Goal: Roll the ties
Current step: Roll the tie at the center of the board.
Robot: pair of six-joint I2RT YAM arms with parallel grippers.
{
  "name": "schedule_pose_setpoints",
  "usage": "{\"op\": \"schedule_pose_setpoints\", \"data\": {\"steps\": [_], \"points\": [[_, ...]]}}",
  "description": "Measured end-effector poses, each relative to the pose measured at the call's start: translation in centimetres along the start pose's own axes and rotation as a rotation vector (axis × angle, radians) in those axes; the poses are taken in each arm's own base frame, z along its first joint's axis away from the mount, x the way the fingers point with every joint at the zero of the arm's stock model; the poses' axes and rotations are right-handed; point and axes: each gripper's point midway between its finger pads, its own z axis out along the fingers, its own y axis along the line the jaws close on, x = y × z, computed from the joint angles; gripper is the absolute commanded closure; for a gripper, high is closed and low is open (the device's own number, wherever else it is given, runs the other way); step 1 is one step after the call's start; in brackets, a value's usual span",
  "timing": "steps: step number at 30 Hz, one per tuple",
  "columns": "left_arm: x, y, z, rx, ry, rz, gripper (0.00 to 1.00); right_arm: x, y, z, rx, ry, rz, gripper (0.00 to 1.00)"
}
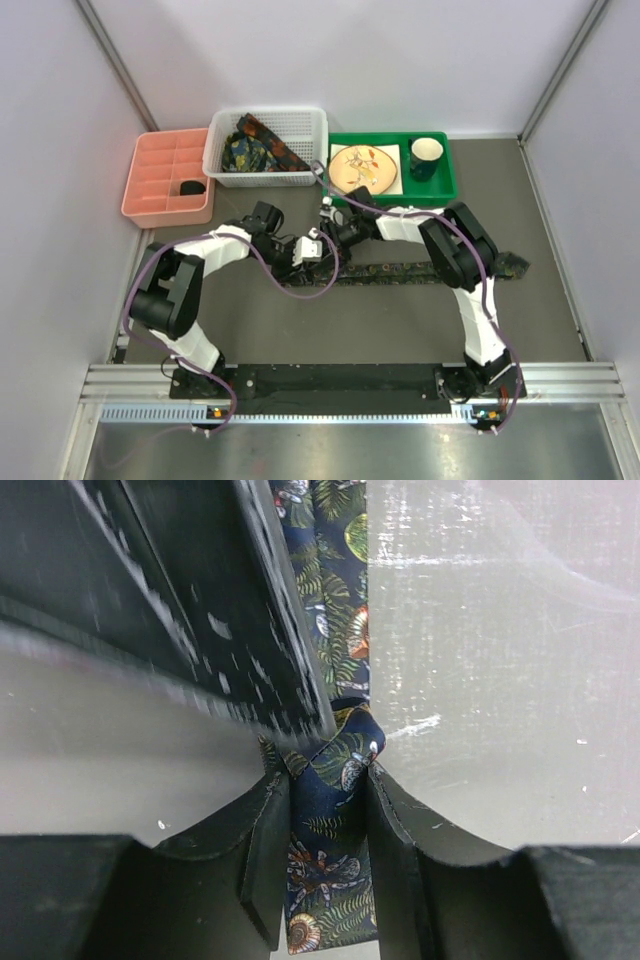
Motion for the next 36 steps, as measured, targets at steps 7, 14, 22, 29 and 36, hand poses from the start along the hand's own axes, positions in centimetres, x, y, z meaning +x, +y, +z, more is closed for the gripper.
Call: {"op": "schedule_pose_setpoints", "data": {"steps": [7, 14, 22, 29, 36], "points": [[-0.1, 0.4, 0.3, -0.004, -0.003, -0.009, 0.61, 0.0, 0.0, 1.8, 0.012, 0.025, -0.018, 0.62], [-0.2, 0.4, 0.4, -0.004, -0.006, -0.026, 0.61, 0.2, -0.9, 2.2, 0.04, 0.031, -0.007, 0.8], [-0.5, 0.4, 0.4, 0.003, -0.017, -0.013, 0.18, 0.0, -1.2, 2.2, 0.059, 0.024, -0.019, 1.0], [-0.3, 1.5, -0.2, -0.048, -0.028, -0.01, 0.01, 0.1, -1.6, 2.1, 0.068, 0.025, -0.034, 1.0], [-1.3, 2.1, 0.7, -0.061, -0.036, 0.031, 0.04, 0.8, -2.0, 2.2, 0.048, 0.037, -0.017, 1.0]]}}
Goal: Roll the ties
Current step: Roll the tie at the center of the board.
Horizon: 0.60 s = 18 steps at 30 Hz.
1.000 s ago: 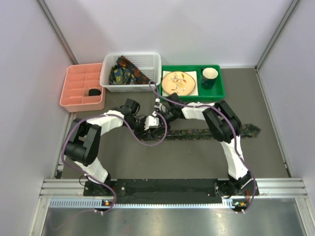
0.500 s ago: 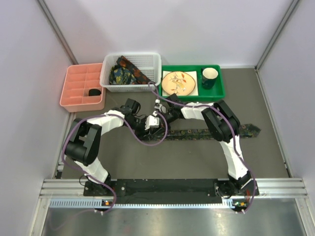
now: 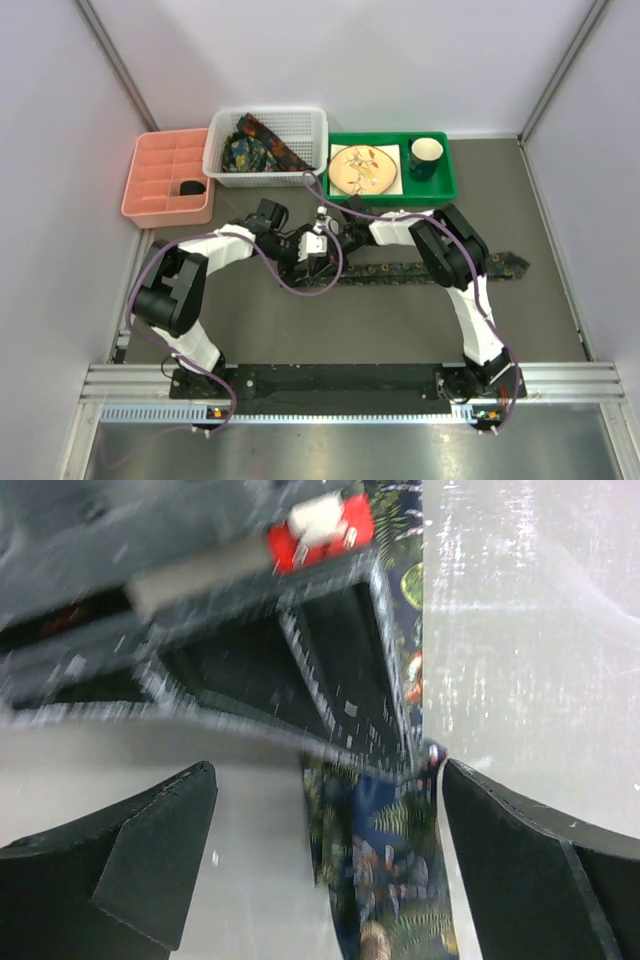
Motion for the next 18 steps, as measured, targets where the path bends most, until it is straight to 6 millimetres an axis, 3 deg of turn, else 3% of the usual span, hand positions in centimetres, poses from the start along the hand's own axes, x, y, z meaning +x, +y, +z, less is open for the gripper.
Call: {"op": "schedule_pose_setpoints", "data": {"steps": [6, 9, 10, 14, 18], "points": [[0.3, -0.6, 1.9, 0.075, 0.043, 0.014, 0.11, -0.1, 0.2, 0.0, -0.013, -0.008, 0.007, 1.0], [0.4, -0.9, 2.0, 0.09, 0.054, 0.025, 0.26, -0.4, 0.6, -0.1, -0.025, -0.018, -0.002, 1.0], [0.4, -1.0, 2.1, 0.093, 0.057, 0.028, 0.39, -0.5, 0.8, -0.1, -0.029, -0.021, -0.004, 1.0], [0.6, -1.2, 2.0, 0.098, 0.081, 0.038, 0.63, -0.5, 0.6, -0.4, -0.035, -0.022, 0.007, 1.0], [0.7, -1.3, 2.0, 0.103, 0.092, 0.046, 0.73, -0.8, 0.4, -1.0, -0.039, -0.032, 0.022, 1.0]]}}
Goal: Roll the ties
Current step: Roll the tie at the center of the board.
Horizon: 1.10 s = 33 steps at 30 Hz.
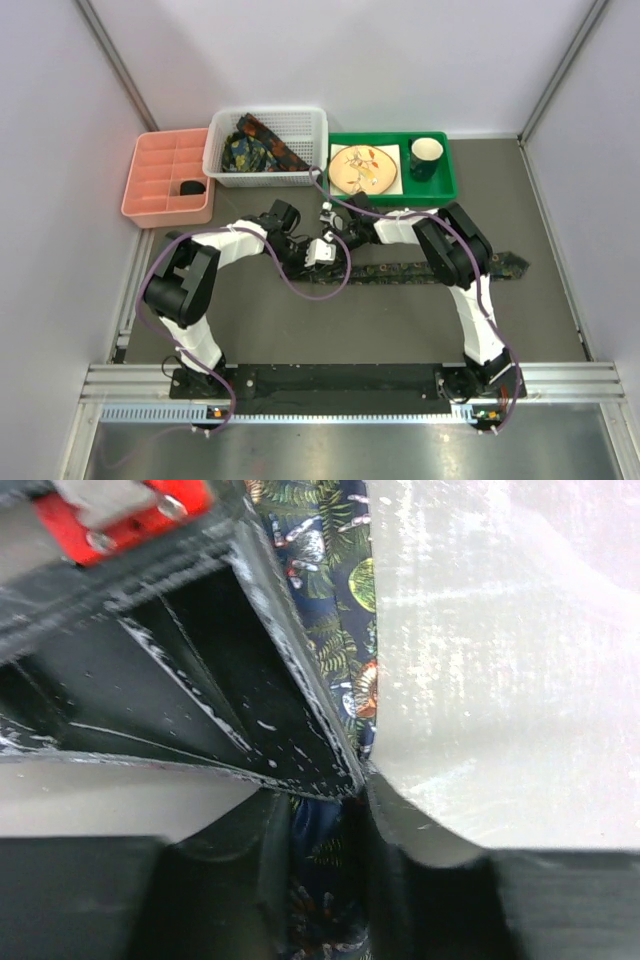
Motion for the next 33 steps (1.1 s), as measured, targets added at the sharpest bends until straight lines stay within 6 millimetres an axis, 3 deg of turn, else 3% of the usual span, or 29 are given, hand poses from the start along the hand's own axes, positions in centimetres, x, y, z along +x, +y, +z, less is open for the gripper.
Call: {"op": "schedule_pose_setpoints", "data": {"steps": [3, 5, 6, 8, 14, 23, 26, 30, 33], "points": [[0.1, -0.3, -0.1, 0.012, 0.007, 0.01, 0.69, 0.1, 0.0, 0.0, -0.001, 0.006, 0.006, 1.0], [0.1, -0.3, -0.1, 0.016, 0.008, 0.023, 0.54, 0.2, -0.1, 0.0, 0.001, 0.008, 0.008, 1.0], [0.1, -0.3, -0.1, 0.016, 0.008, 0.029, 0.4, 0.3, -0.1, 0.0, 0.002, 0.01, 0.008, 1.0], [0.0, -0.6, 0.0, 0.027, 0.007, 0.033, 0.34, 0.4, -0.4, 0.0, 0.017, 0.011, 0.0, 1.0], [0.1, -0.8, -0.3, 0.026, 0.011, 0.009, 0.27, 0.7, -1.5, 0.0, 0.063, 0.009, -0.009, 1.0], [2.6, 0.3, -3.2, -0.067, 0.018, -0.079, 0.2, 0.5, -2.3, -0.3, 0.094, 0.0, -0.026, 1.0], [2.6, 0.0, -3.0, -0.058, 0.02, -0.079, 0.24, 0.6, -2.4, -0.3, 0.096, 0.001, -0.029, 1.0], [2.6, -0.1, -2.9, -0.053, 0.023, -0.062, 0.49, 0.5, -2.3, -0.4, 0.097, 0.002, -0.032, 1.0], [2.7, -0.2, -2.9, -0.049, 0.032, -0.05, 0.6, 0.3, -2.1, -0.5, 0.102, 0.003, -0.043, 1.0]]}}
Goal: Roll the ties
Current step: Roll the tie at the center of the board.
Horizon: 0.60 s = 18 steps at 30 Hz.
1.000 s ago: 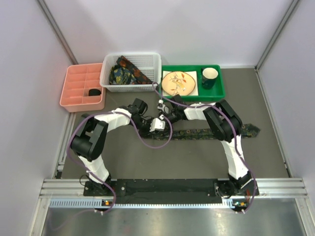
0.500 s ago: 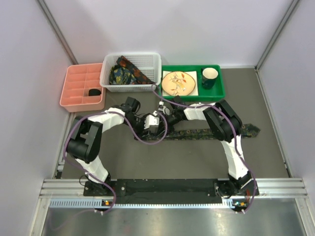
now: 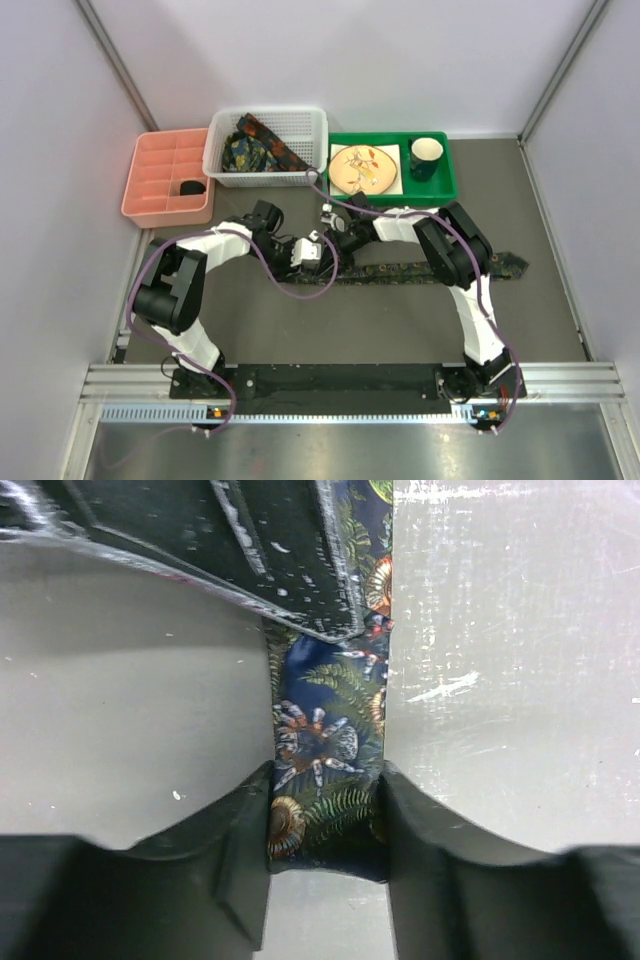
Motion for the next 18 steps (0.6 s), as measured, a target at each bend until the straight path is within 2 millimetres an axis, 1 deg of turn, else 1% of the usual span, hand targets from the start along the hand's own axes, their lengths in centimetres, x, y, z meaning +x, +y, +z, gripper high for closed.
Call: {"op": "schedule_pose_setpoints", "data": {"steps": [1, 2, 3, 4, 5, 7, 10, 13, 14, 16, 18], "points": [[0.1, 0.0, 0.0, 0.0, 0.002, 0.007, 0.59, -0.1, 0.1, 0.0, 0.003, -0.002, -0.008, 1.0], [0.2, -0.1, 0.1, 0.003, 0.004, 0.009, 0.55, -0.2, 0.1, -0.1, 0.007, -0.002, -0.015, 1.0], [0.3, -0.2, 0.1, 0.004, 0.006, 0.012, 0.48, -0.4, 0.2, -0.1, 0.01, -0.003, -0.023, 1.0], [0.3, -0.2, 0.1, 0.005, 0.006, 0.013, 0.35, -0.4, 0.1, -0.2, 0.015, -0.004, -0.028, 1.0], [0.3, -0.2, 0.1, 0.004, 0.007, 0.016, 0.31, -0.4, 0.1, -0.2, 0.02, -0.002, -0.031, 1.0], [0.4, -0.2, 0.1, 0.004, 0.008, 0.004, 0.28, -0.4, -0.1, -0.3, 0.031, 0.0, -0.037, 1.0], [0.7, -0.4, -0.2, -0.003, 0.008, -0.012, 0.28, -0.1, -0.4, -0.3, 0.048, 0.008, -0.038, 1.0], [0.9, -0.6, -1.0, -0.022, 0.004, -0.018, 0.31, 0.1, -0.7, -0.4, 0.056, 0.015, -0.043, 1.0], [0.8, -0.6, -1.2, -0.03, 0.0, -0.018, 0.34, 0.2, -0.7, -0.4, 0.057, 0.016, -0.045, 1.0], [0.4, -0.4, -1.6, -0.049, -0.014, -0.011, 0.36, 0.2, -0.7, -0.4, 0.057, 0.018, -0.05, 1.0], [0.0, -0.3, -1.8, -0.065, -0.027, -0.004, 0.41, 0.2, -0.8, -0.4, 0.058, 0.019, -0.053, 1.0]]}}
